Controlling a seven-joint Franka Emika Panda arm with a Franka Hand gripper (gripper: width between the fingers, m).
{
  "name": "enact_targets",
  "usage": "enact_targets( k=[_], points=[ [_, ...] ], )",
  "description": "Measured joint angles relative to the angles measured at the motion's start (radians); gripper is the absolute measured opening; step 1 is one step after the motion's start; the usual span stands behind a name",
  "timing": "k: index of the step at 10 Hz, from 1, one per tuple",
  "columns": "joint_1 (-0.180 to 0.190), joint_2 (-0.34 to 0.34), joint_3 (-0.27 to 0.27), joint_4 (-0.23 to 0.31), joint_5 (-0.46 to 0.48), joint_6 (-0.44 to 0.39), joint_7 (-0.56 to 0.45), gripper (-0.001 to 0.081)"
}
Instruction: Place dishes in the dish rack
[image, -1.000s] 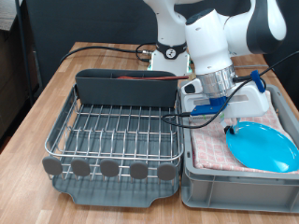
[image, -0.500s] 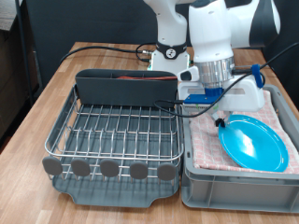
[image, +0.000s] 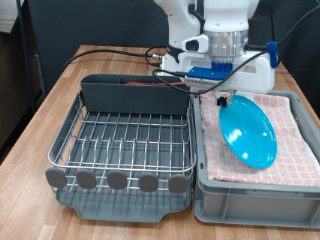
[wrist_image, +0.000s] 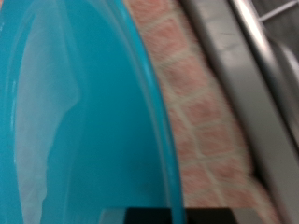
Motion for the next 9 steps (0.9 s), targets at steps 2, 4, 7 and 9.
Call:
enact_targets(
  k=[2, 4, 7, 9],
  points=[
    [-0.016, -0.073, -0.011, 0.009, -0.109, -0.142, 0.004, 0.0024],
    [-0.024, -0.133, -0.02, 0.039, -0.192, -0.302, -0.054, 0.0024],
    [-0.024, -0.174, -0.028, 0.073, -0.218, -0.428, -0.153, 0.0024],
    [-0.028, -0.169, -0.031, 0.075, -0.288, -0.419, -0.142, 0.0024]
  ],
)
